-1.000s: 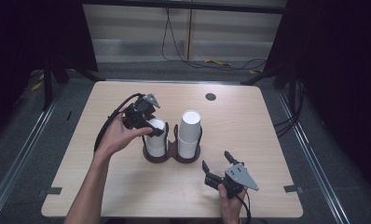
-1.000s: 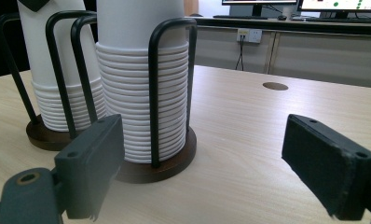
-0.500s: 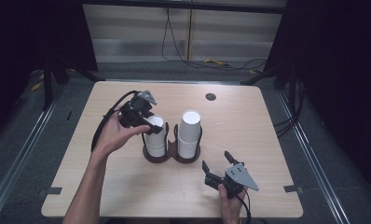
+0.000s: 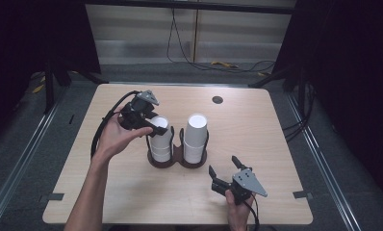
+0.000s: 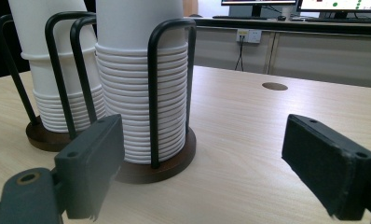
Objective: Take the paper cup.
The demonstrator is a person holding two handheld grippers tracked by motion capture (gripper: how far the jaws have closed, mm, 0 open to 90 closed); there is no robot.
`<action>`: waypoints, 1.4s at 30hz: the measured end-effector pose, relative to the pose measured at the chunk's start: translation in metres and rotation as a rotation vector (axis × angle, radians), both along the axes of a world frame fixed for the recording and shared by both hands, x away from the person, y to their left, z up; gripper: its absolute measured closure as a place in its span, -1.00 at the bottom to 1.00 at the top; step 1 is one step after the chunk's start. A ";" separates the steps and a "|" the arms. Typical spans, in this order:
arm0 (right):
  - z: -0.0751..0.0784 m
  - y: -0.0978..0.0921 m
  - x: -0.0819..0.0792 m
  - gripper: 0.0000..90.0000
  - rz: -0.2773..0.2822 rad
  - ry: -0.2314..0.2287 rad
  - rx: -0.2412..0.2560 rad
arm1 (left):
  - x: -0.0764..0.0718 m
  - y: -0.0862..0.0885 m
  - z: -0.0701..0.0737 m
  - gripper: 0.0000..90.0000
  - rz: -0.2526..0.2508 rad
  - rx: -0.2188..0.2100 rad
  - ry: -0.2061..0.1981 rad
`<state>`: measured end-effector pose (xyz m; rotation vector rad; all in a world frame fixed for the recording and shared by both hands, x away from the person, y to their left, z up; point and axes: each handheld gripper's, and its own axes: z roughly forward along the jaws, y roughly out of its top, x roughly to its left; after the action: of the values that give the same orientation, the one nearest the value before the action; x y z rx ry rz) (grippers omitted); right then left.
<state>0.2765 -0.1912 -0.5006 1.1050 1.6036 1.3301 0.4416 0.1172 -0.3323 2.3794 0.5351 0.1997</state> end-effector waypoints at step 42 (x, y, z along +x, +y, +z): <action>0.000 -0.001 0.000 -0.72 0.001 -0.001 0.001 | -0.023 0.025 0.036 -0.20 0.062 -0.213 -0.104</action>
<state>0.2768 -0.1918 -0.5007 1.1041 1.6029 1.3317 0.4184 0.1422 -0.2962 2.1350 0.5526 0.2786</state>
